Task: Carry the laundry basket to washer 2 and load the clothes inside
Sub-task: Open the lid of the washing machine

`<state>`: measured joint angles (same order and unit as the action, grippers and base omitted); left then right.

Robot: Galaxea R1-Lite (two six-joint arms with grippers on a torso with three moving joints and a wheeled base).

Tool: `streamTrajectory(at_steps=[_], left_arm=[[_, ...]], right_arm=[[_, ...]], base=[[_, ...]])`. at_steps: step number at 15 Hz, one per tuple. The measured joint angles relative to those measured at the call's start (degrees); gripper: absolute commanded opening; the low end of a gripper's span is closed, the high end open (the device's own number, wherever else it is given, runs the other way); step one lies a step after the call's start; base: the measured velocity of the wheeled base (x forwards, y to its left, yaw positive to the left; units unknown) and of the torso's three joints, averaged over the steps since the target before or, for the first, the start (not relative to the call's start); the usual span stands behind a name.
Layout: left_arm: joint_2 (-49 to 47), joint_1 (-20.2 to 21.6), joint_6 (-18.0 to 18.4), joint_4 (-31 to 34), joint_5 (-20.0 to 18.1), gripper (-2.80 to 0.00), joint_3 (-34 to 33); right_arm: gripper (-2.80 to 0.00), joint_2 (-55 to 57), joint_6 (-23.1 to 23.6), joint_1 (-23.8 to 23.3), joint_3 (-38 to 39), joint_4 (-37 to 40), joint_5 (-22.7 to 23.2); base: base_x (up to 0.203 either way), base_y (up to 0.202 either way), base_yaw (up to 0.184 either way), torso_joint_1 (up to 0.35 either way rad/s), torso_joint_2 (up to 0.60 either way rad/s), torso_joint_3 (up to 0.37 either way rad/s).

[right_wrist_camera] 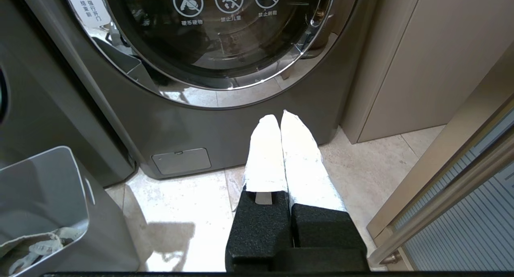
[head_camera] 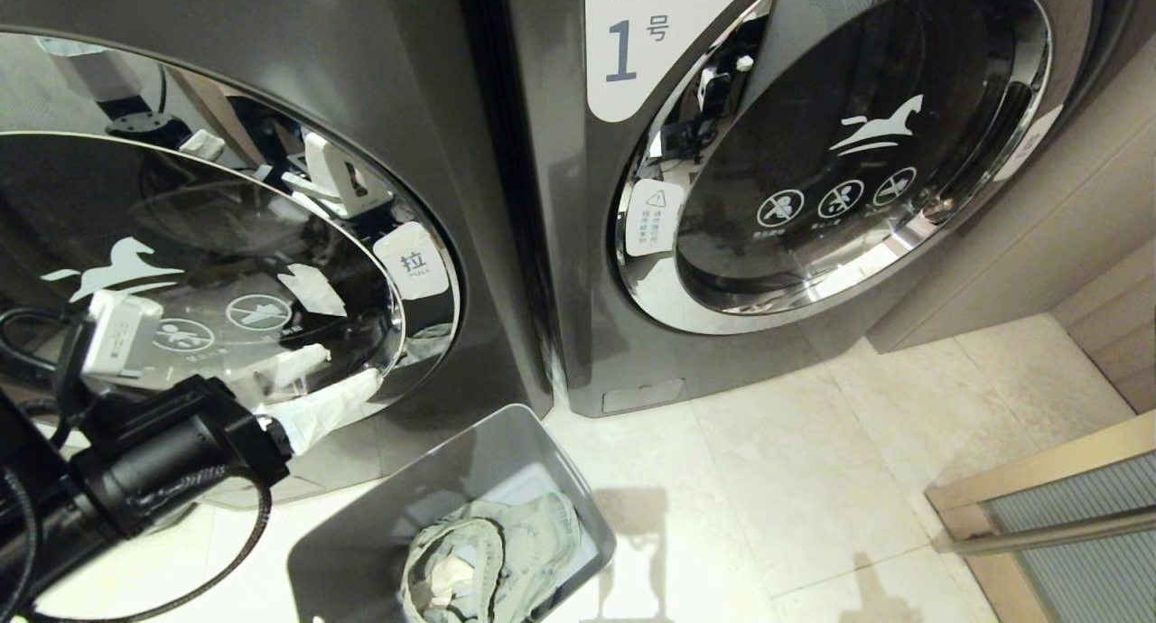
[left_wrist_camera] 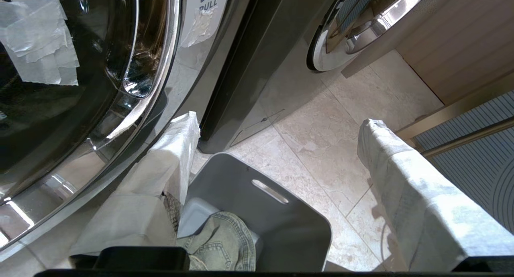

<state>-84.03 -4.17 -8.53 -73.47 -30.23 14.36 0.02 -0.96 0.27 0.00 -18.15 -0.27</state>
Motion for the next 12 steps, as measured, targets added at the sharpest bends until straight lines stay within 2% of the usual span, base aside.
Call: streamTrajectory(at_steps=[12], left_arm=[[-4.4, 1.0, 0.0, -0.2, 0.1, 0.00, 4.7]], right_arm=[[-2.80, 0.0, 0.0, 0.0, 0.0, 0.0, 0.0]], base=[[0.000, 0.000, 0.000, 0.000, 0.00, 0.000]])
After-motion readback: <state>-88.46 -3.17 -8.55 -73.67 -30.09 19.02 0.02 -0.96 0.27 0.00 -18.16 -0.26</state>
